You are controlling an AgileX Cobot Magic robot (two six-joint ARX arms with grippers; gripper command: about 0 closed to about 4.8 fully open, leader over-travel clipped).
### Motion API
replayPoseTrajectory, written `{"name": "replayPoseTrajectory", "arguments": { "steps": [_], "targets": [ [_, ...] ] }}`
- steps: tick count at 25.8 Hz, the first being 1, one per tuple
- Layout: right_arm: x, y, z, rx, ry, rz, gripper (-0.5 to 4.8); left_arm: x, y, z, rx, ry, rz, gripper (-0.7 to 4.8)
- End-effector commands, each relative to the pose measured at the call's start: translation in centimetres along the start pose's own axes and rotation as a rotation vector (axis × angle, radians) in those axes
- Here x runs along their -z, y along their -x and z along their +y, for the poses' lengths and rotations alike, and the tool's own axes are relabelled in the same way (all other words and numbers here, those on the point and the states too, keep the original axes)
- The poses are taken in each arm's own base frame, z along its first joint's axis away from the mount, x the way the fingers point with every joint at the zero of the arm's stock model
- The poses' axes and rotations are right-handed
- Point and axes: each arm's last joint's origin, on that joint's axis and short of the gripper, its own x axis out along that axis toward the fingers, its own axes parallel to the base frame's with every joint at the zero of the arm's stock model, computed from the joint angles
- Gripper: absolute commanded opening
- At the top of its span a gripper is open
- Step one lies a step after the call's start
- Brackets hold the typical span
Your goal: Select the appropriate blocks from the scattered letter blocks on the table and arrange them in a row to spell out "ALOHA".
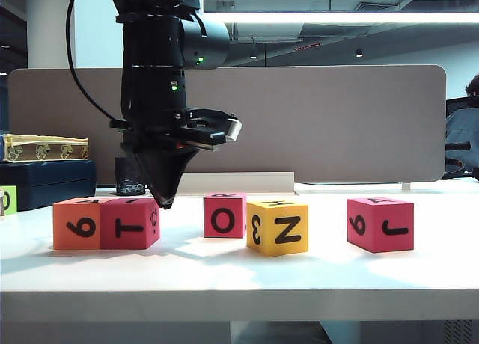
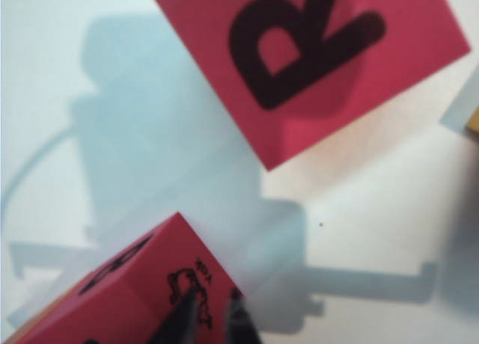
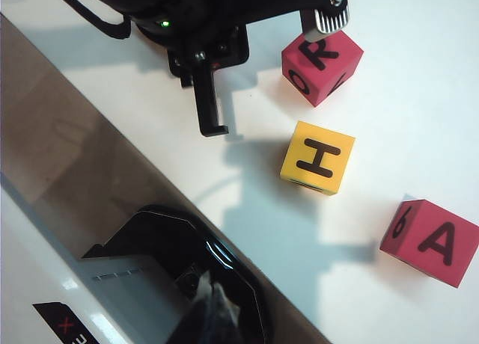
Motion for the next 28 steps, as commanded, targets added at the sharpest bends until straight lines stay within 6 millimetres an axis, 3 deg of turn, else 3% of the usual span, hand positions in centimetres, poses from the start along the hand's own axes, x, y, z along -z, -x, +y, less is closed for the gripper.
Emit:
{"name": "replayPoseTrajectory", "arguments": {
  "steps": [1, 3, 9, 16, 22, 28],
  "targets": [
    [-0.2, 0.2, -0.1, 0.050, 0.010, -0.028, -0.05, -0.9, 1.4, 0.2, 0.020, 0.018, -0.088, 0.54],
    [-0.1, 0.4, -0.3, 0.134, 0.009, -0.026, -0.05, -2.0, 2.3, 0.4, 0.054, 0.065, -0.169, 0.96],
    [0.3, 0.8, -0.7, 0.164, 0.001, -0.003, -0.05, -3.5, 2.7, 0.4, 0.132, 0.126, -0.316, 1.15],
    [0.6, 1.7, -0.6, 0.161, 0.002, -0.015, -0.05, -3.9, 2.7, 0.4, 0.136, 0.166, -0.357, 3.06],
    [0.4, 4.8, -0.3, 0.187, 0.004, -0.099, -0.05, -3.6, 1.5, 0.2, 0.161, 0.274, -0.312, 3.11],
    [0.8, 6.1, -0.2, 0.193, 0.003, -0.121, -0.05, -2.5, 1.1, 0.0, 0.133, 0.210, -0.212, 3.03]
  ]
}}
